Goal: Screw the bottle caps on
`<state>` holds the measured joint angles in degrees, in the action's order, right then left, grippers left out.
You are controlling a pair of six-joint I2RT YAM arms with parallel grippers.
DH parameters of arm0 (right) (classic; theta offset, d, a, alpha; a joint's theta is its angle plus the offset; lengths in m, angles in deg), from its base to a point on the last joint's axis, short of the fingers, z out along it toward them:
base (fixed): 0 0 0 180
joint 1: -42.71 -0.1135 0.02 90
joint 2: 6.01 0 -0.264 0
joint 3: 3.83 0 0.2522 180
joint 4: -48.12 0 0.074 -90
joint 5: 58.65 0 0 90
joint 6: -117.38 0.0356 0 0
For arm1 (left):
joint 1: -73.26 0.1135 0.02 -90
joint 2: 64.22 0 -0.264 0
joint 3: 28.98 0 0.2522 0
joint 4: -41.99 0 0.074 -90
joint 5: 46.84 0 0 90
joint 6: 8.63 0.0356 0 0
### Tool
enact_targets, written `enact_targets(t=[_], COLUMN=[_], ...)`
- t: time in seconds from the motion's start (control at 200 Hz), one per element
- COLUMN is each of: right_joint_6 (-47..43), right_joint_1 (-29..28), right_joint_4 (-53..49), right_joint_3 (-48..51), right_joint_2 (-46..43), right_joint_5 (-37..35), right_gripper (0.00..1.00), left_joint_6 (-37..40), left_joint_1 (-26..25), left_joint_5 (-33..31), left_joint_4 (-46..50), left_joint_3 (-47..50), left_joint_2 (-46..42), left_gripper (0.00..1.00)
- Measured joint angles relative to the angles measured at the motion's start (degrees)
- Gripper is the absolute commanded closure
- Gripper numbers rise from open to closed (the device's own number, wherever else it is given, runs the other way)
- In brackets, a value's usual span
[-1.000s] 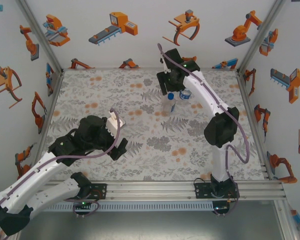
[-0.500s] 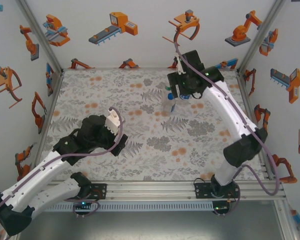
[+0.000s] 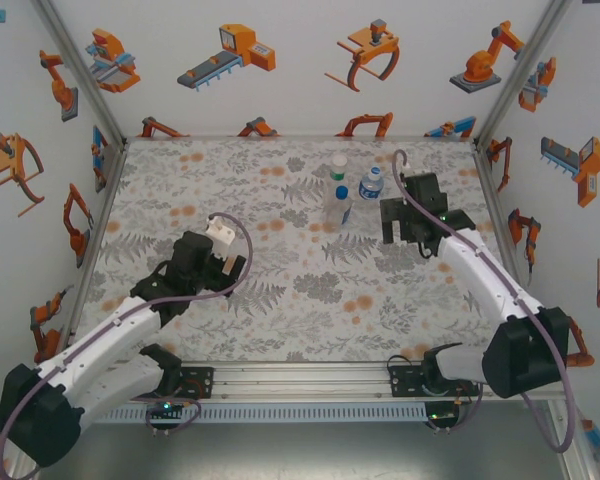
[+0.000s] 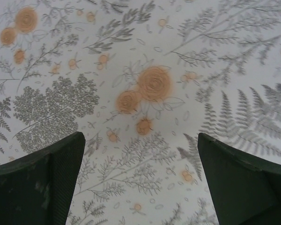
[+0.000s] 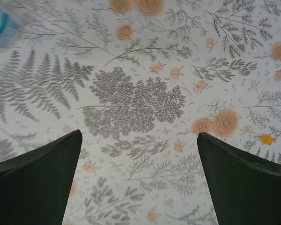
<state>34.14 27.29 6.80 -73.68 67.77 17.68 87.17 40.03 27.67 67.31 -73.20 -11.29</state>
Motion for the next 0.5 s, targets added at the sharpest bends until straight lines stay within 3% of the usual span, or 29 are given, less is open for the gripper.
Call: enact_targets(t=[0.3,0.501], right_joint_6=[-2.4,-3.4], right_joint_1=[7.9,12.0], right_joint_4=[26.5,44.7], right_joint_3=[19.3,27.1], right_joint_2=[1.2,3.9], right_joint_5=[0.5,3.8], right_gripper=[0.01,0.01], left_joint_6=[0.5,0.7], left_joint_1=[12.3,17.5], left_joint_5=[-1.4,2.6], left_joint_4=[-14.7,-29.0], left_joint_3=[4.1,7.2], left_joint_2=[9.0,15.5], left_gripper=[0.03,0.03])
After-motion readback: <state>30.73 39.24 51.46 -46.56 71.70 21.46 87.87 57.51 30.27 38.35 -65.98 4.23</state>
